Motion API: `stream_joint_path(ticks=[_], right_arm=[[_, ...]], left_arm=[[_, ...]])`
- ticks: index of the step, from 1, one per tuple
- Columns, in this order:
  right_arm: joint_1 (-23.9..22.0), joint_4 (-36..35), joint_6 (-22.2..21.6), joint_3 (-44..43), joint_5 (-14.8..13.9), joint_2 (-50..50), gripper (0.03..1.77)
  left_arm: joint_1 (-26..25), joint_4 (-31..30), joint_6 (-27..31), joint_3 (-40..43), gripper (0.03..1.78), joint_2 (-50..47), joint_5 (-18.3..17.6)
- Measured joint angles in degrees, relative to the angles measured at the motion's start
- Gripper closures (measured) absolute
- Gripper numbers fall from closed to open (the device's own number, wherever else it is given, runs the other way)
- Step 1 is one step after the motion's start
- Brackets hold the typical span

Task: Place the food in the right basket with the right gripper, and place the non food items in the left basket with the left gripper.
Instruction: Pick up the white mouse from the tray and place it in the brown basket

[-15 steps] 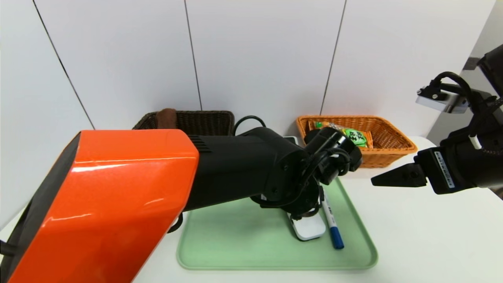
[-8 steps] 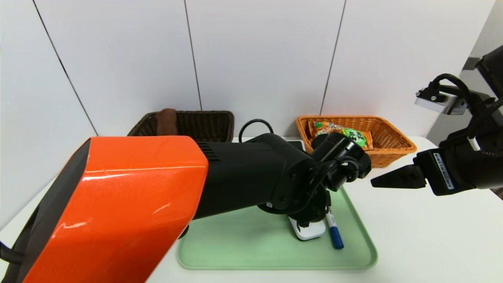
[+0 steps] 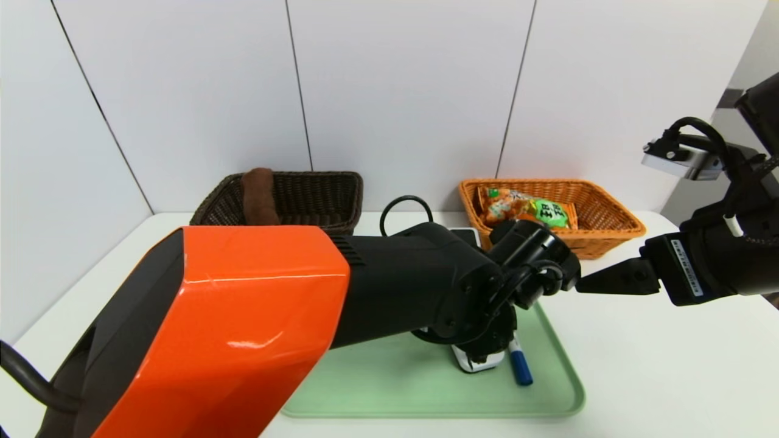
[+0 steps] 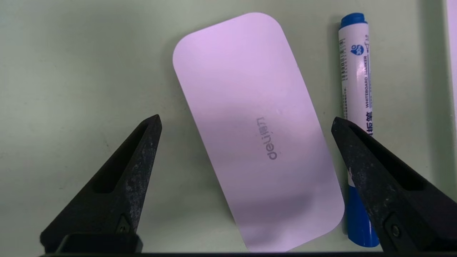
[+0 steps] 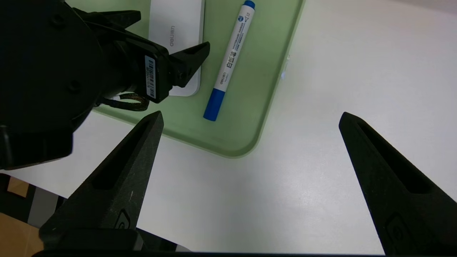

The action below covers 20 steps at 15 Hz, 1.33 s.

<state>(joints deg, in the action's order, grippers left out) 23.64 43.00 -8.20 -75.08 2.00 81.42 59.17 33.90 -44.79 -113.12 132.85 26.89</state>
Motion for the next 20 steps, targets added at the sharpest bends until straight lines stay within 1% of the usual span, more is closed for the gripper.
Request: stream_joint_path(ticks=[4,5,7,9,15,20], right_arm=[[-0.02,0.0,-0.02,0.02,0.06,-0.02,0.1],[0.0,0.0,-0.04,0.06,0.04,-0.02,0.1],[-0.02,0.02,0.0,0.11,0.06,-0.02,0.1],[-0.02,0.0,-0.02,0.13,0.06,-0.02,0.1],[-0.02,0.0,-0.02,0.22,0.01,-0.11,0.1],[-0.02,-0.09,-0.02,0.2,0.01,-0.2,0.1]], left_arm=[[-0.24,-0.02,0.04,0.0,0.12,1.0,0.02],[-0.24,0.02,0.04,0.0,0.21,1.13,0.0],[-0.16,0.2,0.06,0.0,0.55,1.46,0.0],[-0.22,0.22,0.06,0.0,0.77,1.66,-0.02],[-0.83,0.96,0.13,0.02,0.79,0.52,0.0],[-5.05,2.65,2.62,0.02,0.79,-5.18,0.02]])
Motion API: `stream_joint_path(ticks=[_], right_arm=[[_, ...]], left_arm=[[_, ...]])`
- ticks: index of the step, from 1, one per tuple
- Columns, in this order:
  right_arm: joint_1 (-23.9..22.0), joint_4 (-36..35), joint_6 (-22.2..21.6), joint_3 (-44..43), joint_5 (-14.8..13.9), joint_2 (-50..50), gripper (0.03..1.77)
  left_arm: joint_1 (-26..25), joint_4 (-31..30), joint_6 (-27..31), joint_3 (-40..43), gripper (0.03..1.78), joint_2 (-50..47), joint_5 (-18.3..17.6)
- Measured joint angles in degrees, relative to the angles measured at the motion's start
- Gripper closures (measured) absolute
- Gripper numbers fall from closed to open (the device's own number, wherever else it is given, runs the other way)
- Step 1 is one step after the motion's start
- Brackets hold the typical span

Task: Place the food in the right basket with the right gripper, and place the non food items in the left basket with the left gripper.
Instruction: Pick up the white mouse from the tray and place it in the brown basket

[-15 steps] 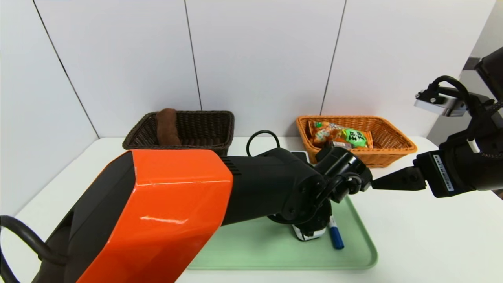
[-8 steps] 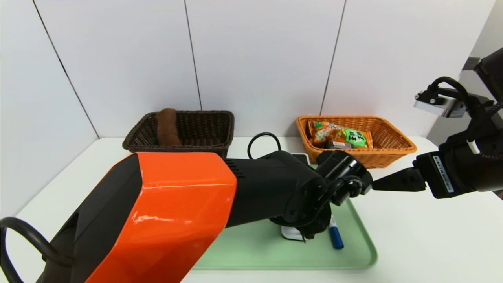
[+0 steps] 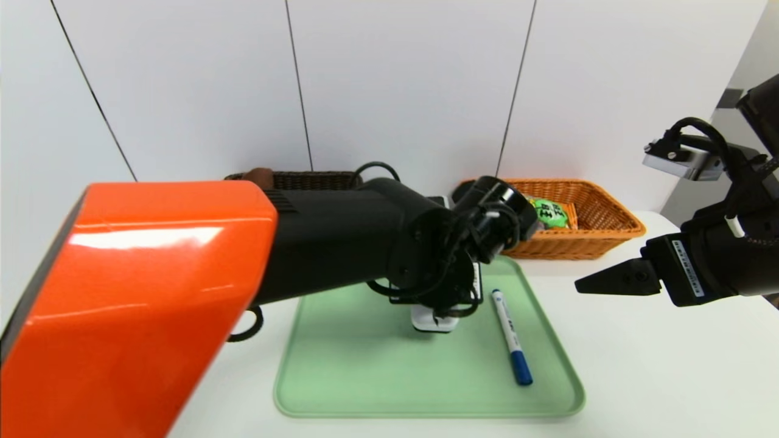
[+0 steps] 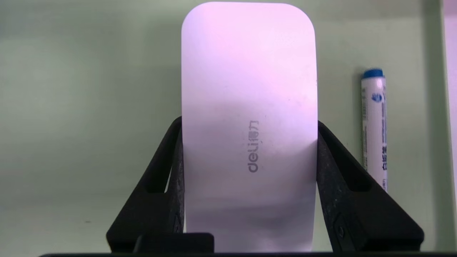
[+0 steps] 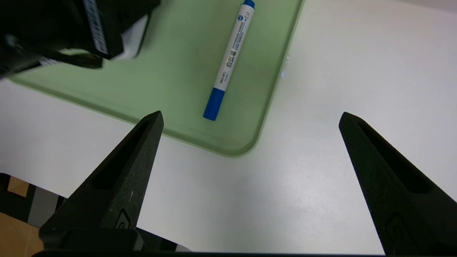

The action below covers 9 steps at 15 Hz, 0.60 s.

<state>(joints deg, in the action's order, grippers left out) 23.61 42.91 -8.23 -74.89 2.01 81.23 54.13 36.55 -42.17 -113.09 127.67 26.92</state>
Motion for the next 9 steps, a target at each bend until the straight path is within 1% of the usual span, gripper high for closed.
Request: stream_joint_path(ticks=[2,4,7,8,9], right_arm=[[-0.09,0.0,0.0,-0.09,-0.01,-0.06,0.1],[-0.13,0.0,0.0,-0.11,-0.04,-0.16,0.1],[-0.13,0.0,0.0,-0.11,0.0,-0.41,0.1],[-0.13,0.0,0.0,-0.11,0.02,-0.48,0.1],[-0.07,0.0,0.02,-0.09,0.0,-0.59,0.1]], left_arm=[[-2.84,1.79,2.27,0.06,0.8,-3.44,-0.02],[-6.23,2.58,6.21,0.09,0.8,-6.91,-0.05],[-12.07,2.76,15.91,0.24,0.8,-11.85,-0.74],[-14.17,2.56,19.43,0.28,0.8,-13.04,-1.43],[-16.64,2.39,23.06,0.33,0.8,-14.1,-2.86]])
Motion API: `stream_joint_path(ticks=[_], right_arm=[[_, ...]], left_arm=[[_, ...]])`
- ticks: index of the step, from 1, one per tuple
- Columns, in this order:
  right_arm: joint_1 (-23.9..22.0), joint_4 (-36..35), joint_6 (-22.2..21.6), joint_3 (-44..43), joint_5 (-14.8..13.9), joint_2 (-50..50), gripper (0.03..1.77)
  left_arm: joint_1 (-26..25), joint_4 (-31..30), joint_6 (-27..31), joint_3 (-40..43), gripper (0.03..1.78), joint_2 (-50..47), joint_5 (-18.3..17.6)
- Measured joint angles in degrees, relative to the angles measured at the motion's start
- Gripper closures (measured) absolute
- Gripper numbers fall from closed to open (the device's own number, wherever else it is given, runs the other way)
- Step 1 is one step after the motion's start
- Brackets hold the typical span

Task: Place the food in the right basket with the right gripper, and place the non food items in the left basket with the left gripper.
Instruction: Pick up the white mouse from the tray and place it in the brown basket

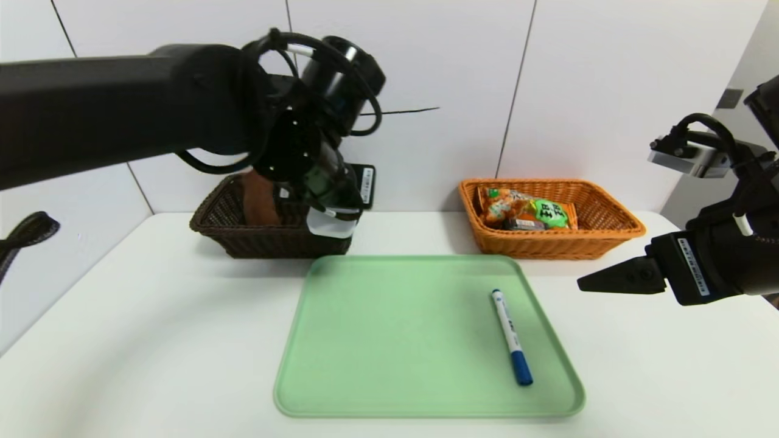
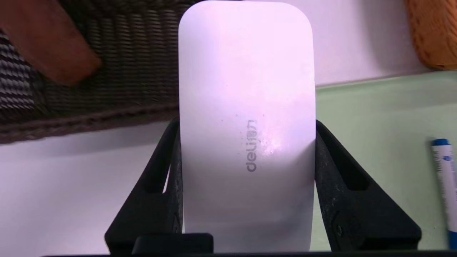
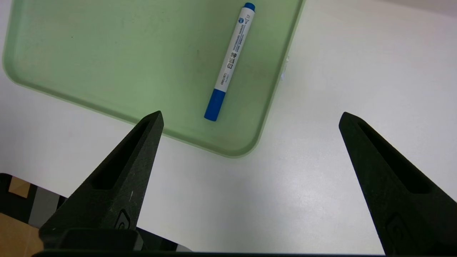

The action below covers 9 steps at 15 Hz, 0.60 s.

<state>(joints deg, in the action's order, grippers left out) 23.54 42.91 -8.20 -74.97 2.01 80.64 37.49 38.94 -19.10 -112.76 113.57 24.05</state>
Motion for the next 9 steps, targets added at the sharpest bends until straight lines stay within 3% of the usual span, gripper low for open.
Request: stream_joint_path(ticks=[4,7,9], right_arm=[[0.0,0.02,0.05,0.11,0.05,-0.11,0.1],[0.24,0.0,0.09,0.11,0.1,-0.07,0.1],[0.4,-0.02,0.07,0.11,0.07,0.04,0.1]], left_arm=[[-8.94,-0.33,15.49,0.0,0.8,-2.82,-10.47],[-13.96,-1.26,29.18,0.0,0.8,-3.36,-13.75],[-17.26,-4.35,38.25,0.0,0.8,-2.68,-17.83]])
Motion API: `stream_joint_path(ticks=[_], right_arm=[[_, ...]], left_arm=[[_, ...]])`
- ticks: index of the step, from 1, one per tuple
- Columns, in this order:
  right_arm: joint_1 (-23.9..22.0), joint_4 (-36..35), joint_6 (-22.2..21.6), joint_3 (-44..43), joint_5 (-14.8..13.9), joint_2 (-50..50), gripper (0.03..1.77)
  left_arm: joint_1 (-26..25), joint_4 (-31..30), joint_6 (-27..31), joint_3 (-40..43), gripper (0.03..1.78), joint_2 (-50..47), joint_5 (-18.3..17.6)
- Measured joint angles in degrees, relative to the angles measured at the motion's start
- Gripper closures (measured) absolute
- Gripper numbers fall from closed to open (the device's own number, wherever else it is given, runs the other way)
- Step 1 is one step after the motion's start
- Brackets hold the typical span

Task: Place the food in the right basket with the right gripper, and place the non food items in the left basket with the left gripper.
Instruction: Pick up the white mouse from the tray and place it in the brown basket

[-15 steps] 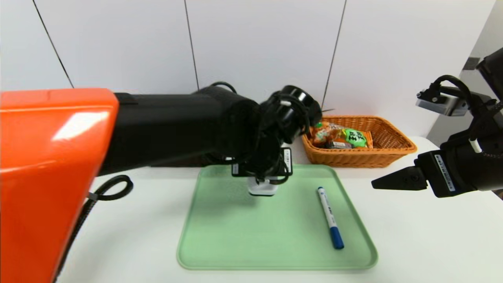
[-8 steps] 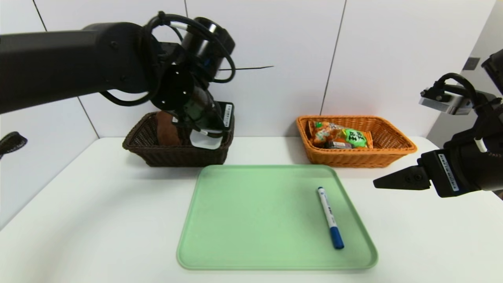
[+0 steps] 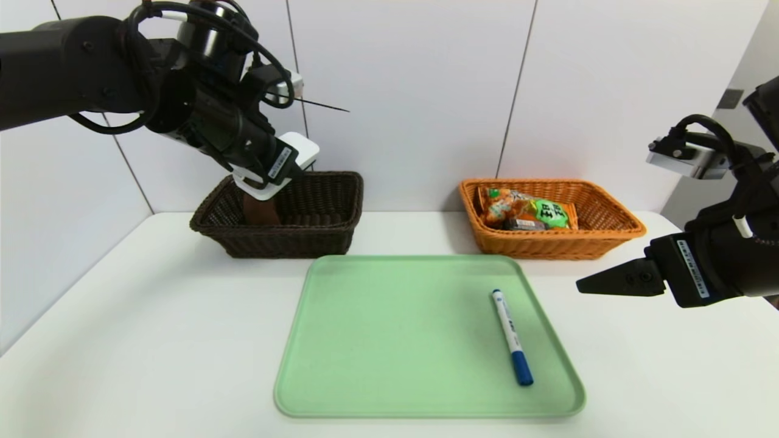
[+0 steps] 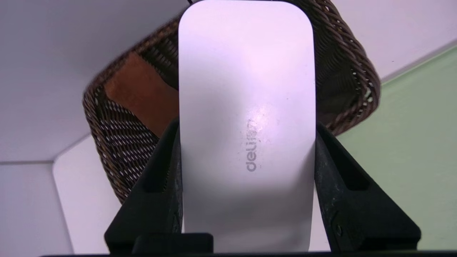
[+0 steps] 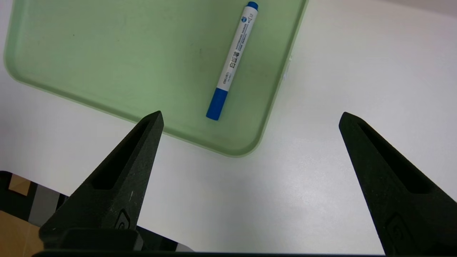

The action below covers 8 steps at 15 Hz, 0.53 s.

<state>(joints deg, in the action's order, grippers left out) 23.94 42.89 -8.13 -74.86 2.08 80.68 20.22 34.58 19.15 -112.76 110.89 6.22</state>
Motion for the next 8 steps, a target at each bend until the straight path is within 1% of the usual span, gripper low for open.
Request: stream_joint_path(ticks=[2,4,6,8], right_arm=[[0.01,0.02,0.06,0.0,0.0,0.02,0.1],[0.01,0.11,0.04,0.02,0.02,0.05,0.1],[0.04,0.09,0.01,0.28,-0.07,0.07,0.1],[0.0,0.11,-0.07,0.67,-0.16,-0.04,0.1]], left_arm=[[-2.21,-2.34,7.77,0.2,0.8,1.21,-5.28],[-3.0,-4.02,12.35,0.24,0.8,2.68,-8.3],[-3.19,-7.06,13.92,0.26,0.8,4.68,-9.28],[-3.25,-10.03,13.98,0.3,0.8,7.22,-9.46]])
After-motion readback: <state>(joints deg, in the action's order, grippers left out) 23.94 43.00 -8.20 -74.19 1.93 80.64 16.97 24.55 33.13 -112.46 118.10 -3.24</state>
